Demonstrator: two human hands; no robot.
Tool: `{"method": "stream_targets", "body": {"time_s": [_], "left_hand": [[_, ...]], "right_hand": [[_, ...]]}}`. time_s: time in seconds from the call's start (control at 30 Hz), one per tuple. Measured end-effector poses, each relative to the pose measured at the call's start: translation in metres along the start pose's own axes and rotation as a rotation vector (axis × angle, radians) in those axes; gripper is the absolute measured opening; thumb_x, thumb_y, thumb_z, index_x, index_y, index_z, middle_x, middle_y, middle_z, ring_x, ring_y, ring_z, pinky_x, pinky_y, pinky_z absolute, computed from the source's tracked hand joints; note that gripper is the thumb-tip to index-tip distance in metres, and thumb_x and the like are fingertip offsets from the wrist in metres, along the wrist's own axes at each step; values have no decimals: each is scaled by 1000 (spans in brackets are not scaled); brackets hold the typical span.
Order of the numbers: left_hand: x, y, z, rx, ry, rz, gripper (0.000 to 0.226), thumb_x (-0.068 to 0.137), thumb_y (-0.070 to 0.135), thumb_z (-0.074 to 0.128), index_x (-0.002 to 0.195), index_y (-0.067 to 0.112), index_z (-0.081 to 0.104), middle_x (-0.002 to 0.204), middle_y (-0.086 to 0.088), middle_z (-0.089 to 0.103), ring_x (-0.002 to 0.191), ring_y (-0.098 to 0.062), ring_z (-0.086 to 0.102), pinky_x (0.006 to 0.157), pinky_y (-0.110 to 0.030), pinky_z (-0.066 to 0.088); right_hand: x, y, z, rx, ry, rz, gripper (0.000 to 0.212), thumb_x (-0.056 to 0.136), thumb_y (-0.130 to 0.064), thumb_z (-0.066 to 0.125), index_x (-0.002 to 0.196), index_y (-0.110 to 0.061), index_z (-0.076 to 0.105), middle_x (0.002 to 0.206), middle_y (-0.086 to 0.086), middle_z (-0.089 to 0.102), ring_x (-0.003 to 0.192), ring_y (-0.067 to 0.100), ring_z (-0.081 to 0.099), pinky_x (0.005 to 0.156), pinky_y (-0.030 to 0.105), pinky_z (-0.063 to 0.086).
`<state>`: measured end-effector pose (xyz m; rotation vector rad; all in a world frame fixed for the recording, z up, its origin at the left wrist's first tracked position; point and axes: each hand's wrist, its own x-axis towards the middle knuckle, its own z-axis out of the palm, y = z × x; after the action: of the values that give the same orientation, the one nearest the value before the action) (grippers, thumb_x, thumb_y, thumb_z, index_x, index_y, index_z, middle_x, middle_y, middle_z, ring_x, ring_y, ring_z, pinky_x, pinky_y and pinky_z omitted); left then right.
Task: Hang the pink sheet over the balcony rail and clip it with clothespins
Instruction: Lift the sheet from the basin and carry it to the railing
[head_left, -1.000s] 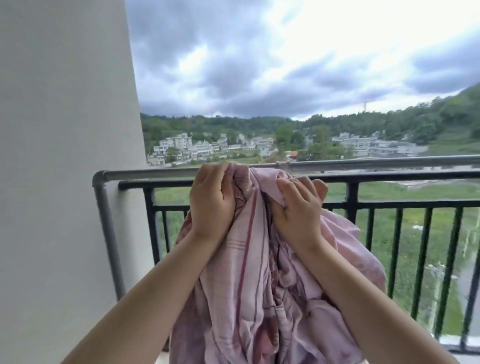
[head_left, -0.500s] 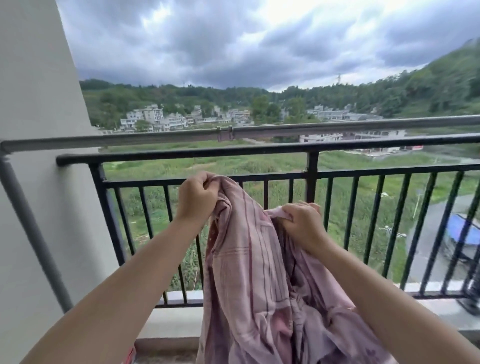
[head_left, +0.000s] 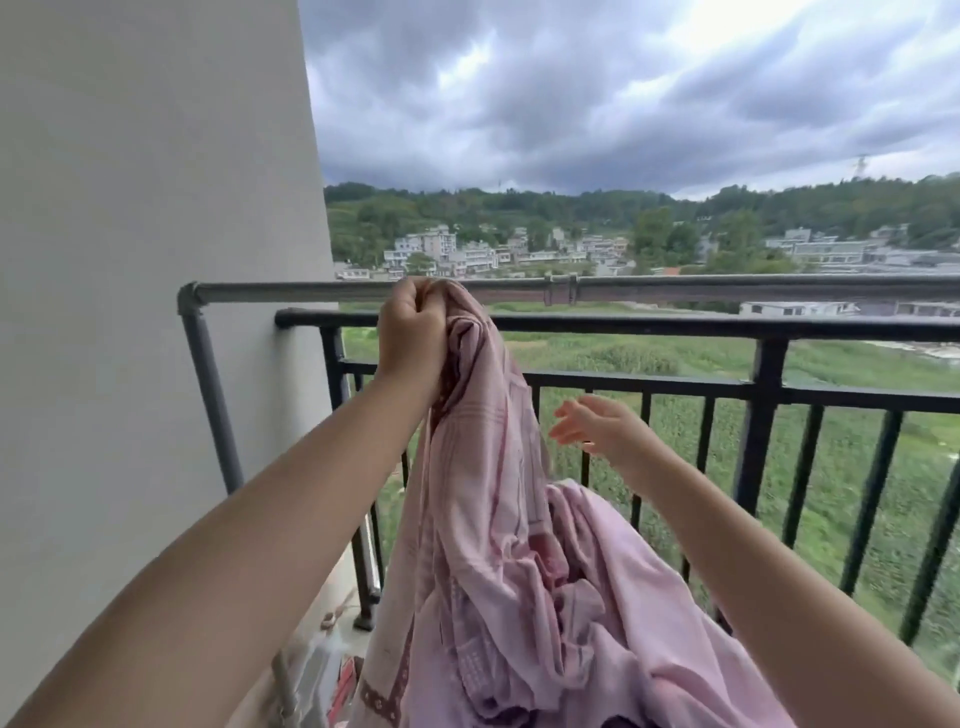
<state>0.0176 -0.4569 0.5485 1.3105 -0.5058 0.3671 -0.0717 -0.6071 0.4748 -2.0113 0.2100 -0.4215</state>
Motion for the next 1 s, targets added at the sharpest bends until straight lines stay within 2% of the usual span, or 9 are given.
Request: {"method": "stream_targets", "body": {"time_s": [0.07, 0.17, 0.3, 0.43, 0.6, 0.8, 0.9, 0.93, 1.0], "left_hand": [[22, 14, -6, -21, 107, 66, 31, 89, 6, 44, 63, 23, 47, 68, 2, 49, 69, -16, 46, 64, -28, 40], [48, 25, -14, -24, 151, 150, 33, 87, 3, 44, 63, 25, 48, 69, 1, 50, 70, -19, 47, 68, -33, 41], [70, 15, -34, -34, 94, 133, 32, 88, 3, 45, 63, 23, 51, 69, -2, 51, 68, -21, 49, 64, -32, 43], [103, -6, -76, 125, -8, 102, 34, 91, 3, 43, 61, 19, 48, 55, -5, 46, 47, -14, 46, 38, -16, 37], [145, -19, -128, 313, -181, 8, 36, 94, 7, 40, 62, 19, 49, 40, 2, 49, 25, 0, 45, 30, -11, 32], [186, -22, -161, 486, -304, 13, 39, 93, 37, 42, 92, 4, 62, 62, 0, 46, 50, -10, 38, 40, -19, 30], [184, -25, -173, 520, -438, 117, 75, 51, 86, 42, 80, 18, 51, 67, 3, 52, 59, -11, 48, 52, -26, 38], [182, -25, -175, 586, -525, 95, 83, 35, 89, 48, 87, 24, 48, 78, 5, 58, 70, -10, 55, 60, -26, 44], [176, -33, -175, 796, -675, -11, 82, 40, 75, 66, 103, 26, 47, 96, 7, 62, 84, -7, 58, 69, -24, 46]], "right_hand": [[12, -27, 6, 106, -224, -8, 37, 93, -41, 31, 93, -18, 60, 83, -2, 64, 85, 18, 59, 95, 39, 40], [32, -42, 32, -70, -368, -46, 33, 85, -44, 48, 77, -13, 56, 82, 6, 57, 78, 19, 51, 83, 37, 42], [63, -46, 56, -1, -77, -82, 25, 86, -26, 55, 75, -6, 64, 73, 9, 59, 68, 19, 54, 61, 27, 41], [101, -50, 68, -16, 193, -166, 29, 87, -15, 52, 63, 0, 56, 61, 18, 56, 56, 18, 48, 52, 36, 38], [130, -100, 82, -30, 353, -346, 39, 88, -9, 49, 49, -14, 43, 48, 1, 43, 46, 15, 37, 41, 25, 26], [156, -164, 90, -272, 490, -497, 43, 86, -14, 52, 45, -16, 39, 46, -1, 39, 45, 13, 34, 43, 27, 24], [168, -167, 88, -309, 513, -503, 38, 85, -18, 55, 50, -3, 51, 49, 7, 45, 48, 18, 39, 45, 25, 27], [171, -166, 88, -321, 523, -493, 38, 85, -19, 56, 55, 4, 55, 52, 11, 47, 50, 20, 40, 47, 25, 27], [177, -164, 88, -335, 532, -474, 35, 84, -18, 56, 59, 6, 56, 53, 11, 46, 52, 19, 39, 48, 26, 26]]}}
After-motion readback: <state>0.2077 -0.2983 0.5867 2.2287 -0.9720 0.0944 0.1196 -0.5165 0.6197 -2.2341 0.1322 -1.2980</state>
